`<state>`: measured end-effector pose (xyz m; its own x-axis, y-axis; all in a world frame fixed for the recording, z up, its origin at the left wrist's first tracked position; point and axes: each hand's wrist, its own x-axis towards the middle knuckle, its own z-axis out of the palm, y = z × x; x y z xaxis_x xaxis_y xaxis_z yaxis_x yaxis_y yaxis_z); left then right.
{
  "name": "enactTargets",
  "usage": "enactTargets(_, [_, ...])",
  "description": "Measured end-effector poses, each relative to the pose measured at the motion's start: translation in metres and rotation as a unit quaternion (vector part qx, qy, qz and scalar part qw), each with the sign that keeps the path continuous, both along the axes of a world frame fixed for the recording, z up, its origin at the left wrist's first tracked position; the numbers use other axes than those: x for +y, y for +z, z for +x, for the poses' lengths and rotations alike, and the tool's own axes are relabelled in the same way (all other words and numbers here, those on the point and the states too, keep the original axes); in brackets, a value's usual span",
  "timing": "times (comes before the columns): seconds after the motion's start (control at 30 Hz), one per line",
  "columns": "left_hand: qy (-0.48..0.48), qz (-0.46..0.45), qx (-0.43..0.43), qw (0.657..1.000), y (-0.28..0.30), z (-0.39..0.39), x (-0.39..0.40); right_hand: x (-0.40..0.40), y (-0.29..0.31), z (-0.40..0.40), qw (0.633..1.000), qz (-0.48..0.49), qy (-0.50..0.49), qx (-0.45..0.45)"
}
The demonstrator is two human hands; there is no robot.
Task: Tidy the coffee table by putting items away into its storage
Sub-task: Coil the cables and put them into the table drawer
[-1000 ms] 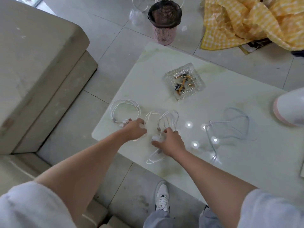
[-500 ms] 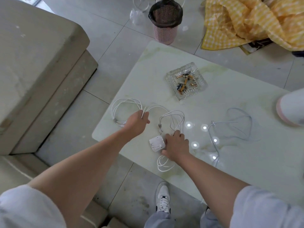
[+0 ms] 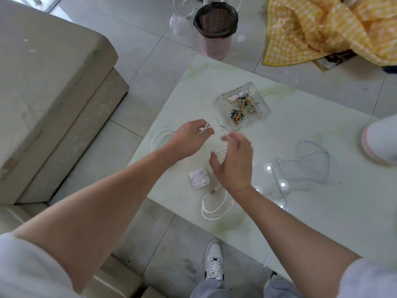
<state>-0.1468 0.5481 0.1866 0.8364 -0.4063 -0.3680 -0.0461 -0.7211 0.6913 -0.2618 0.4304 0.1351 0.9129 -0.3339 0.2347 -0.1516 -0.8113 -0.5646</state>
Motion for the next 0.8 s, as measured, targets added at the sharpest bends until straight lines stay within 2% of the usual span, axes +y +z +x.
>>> enactTargets(0.03, [-0.033,0.003,-0.025,0.999,0.005,-0.001,-0.006,-0.009,0.010,0.011,1.000,-0.013,-0.028,-0.005])
enactTargets(0.1, [-0.093,0.003,-0.061,0.994,0.015,-0.003,-0.017,-0.029,0.026,0.031,0.997,-0.015,-0.028,0.064])
enactTargets(0.17, [-0.120,-0.001,-0.088,0.989,0.025,-0.005,-0.028,-0.048,0.041,0.042,0.988,0.091,-0.014,0.120])
enactTargets(0.23, [-0.082,-0.019,-0.083,0.993,0.035,-0.002,-0.038,-0.067,0.055,0.048,0.959,0.244,-0.089,0.110])
enactTargets(0.3, [-0.022,-0.021,-0.061,0.998,0.041,0.005,-0.045,-0.082,0.073,0.051,0.919,0.338,-0.192,0.072])
enactTargets(0.4, [-0.021,0.056,-0.049,0.997,0.050,0.014,-0.047,-0.108,0.095,0.053,0.896,0.366,-0.245,0.056])
enactTargets(0.5, [-0.006,0.045,0.041,0.998,0.052,0.014,-0.037,-0.135,0.110,0.056,0.853,0.432,-0.283,0.074])
enactTargets(0.57, [0.011,-0.002,0.075,0.997,0.056,0.008,-0.038,-0.146,0.123,0.056,0.822,0.496,-0.258,0.104])
enactTargets(0.63, [0.020,-0.078,0.078,0.994,0.065,0.002,-0.049,-0.144,0.137,0.059,0.802,0.556,-0.162,0.146])
enactTargets(0.73, [-0.073,-0.212,0.129,0.966,0.088,-0.009,-0.084,-0.127,0.167,0.066,0.731,0.660,-0.034,0.169])
enactTargets(0.8, [-0.140,-0.202,0.157,0.957,0.097,-0.019,-0.106,-0.126,0.190,0.076,0.687,0.715,-0.025,0.129])
